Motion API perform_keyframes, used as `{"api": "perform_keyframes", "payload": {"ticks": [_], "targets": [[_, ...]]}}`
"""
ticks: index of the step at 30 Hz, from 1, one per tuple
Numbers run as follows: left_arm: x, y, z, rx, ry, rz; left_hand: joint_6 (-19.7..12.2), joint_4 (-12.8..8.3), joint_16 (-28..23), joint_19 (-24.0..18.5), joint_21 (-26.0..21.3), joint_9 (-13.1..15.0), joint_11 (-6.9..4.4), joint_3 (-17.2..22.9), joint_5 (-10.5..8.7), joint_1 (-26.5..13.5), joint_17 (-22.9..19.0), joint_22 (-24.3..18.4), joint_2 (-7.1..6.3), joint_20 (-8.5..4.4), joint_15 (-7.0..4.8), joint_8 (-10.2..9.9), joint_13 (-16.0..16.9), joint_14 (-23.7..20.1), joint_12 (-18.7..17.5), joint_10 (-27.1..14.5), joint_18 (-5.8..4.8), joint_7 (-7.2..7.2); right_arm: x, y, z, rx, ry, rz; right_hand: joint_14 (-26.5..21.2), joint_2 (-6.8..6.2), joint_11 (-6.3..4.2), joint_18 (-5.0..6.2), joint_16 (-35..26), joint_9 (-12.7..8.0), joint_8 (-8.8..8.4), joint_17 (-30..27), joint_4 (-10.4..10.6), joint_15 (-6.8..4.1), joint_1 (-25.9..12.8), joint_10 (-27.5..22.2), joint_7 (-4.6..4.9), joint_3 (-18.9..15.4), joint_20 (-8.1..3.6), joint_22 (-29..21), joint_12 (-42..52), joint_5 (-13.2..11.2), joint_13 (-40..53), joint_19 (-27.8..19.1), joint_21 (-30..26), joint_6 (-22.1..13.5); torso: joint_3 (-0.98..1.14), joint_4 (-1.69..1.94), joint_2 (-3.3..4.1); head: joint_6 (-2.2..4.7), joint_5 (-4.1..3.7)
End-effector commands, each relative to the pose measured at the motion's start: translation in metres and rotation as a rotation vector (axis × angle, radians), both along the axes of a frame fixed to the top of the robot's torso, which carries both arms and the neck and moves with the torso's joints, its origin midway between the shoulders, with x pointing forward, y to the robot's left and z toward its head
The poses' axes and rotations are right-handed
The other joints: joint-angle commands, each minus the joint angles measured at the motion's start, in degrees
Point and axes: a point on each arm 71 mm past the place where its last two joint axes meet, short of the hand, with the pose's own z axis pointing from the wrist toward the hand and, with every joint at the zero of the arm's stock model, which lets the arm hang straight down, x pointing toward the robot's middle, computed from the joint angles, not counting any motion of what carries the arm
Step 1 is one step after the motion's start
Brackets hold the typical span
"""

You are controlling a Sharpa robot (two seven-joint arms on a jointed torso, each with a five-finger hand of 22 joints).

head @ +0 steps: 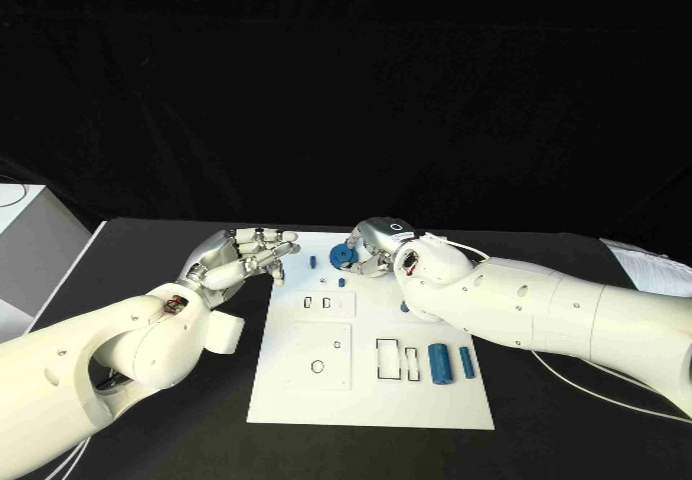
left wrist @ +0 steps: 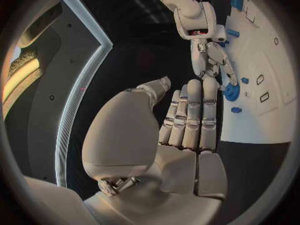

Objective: Assemble the parts on the task board

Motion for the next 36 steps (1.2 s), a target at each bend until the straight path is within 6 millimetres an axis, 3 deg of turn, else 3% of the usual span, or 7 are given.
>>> {"api": "perform_keyframes", "payload": {"ticks": [1,10,23,36], "targets": [[0.000,-0.002,0.001,-0.006,-0.005,-0.016,-0.47,0.05,0.23,-0.41,0.30,0.08,0.14,0.23,-0.18,-0.64,0.02,0.09,0.15,0.11,0.00,0.07,0.05,-0.39,-0.18,-0.32,0.87,0.10,-0.001,-0.003,-0.006,-0.017,0.043,0.010,5.45,0.73,0.22,-0.40,0.14,-0.14,0.29,12.24,-0.07,0.15,-1.55,6.09,0.00,0.43,0.03,15.07,0.12,1.40,15.08,6.00,0.26,0.58,-0.04,0.00,0.00,-0.09,0.04],[-0.001,-0.002,0.001,-0.005,-0.005,-0.015,-0.51,0.07,0.24,-0.44,0.33,0.09,0.16,0.26,-0.17,-0.67,0.02,0.10,0.18,0.12,0.01,0.05,0.05,-0.39,-0.20,-0.37,0.87,0.12,-0.007,-0.010,-0.004,0.010,0.024,0.016,5.50,0.90,0.15,-0.40,0.21,-0.17,0.48,12.45,-0.33,0.11,-1.56,6.09,-0.05,1.85,-0.02,15.07,0.12,3.33,15.08,6.00,0.26,1.26,-0.03,-0.06,-0.01,-0.13,0.13],[-0.001,-0.001,0.001,-0.003,-0.006,-0.014,-0.54,0.04,0.25,-0.46,0.36,0.10,0.16,0.30,-0.16,-0.65,0.02,0.12,0.19,0.12,0.02,0.04,0.05,-0.40,-0.21,-0.40,0.87,0.12,-0.015,-0.016,-0.004,0.018,0.027,0.025,5.52,0.84,0.14,-0.40,0.24,-0.17,0.50,12.54,-0.36,0.11,-1.52,6.09,-0.07,1.99,-0.02,15.07,0.12,3.47,15.08,6.00,0.26,1.34,-0.01,-0.16,0.01,0.00,0.14],[-0.001,-0.001,0.001,-0.003,-0.006,-0.013,-0.54,0.04,0.25,-0.46,0.36,0.10,0.16,0.30,-0.16,-0.65,0.02,0.12,0.19,0.12,0.02,0.04,0.05,-0.40,-0.21,-0.40,0.87,0.12,-0.016,-0.013,-0.002,0.040,0.000,0.020,5.51,0.44,0.13,-0.40,0.24,-0.21,0.46,12.53,-0.37,0.08,-1.57,6.09,-0.07,2.18,-0.04,15.07,0.12,2.98,15.08,6.00,0.26,1.38,-0.08,0.10,0.06,-0.07,-0.10]]}}
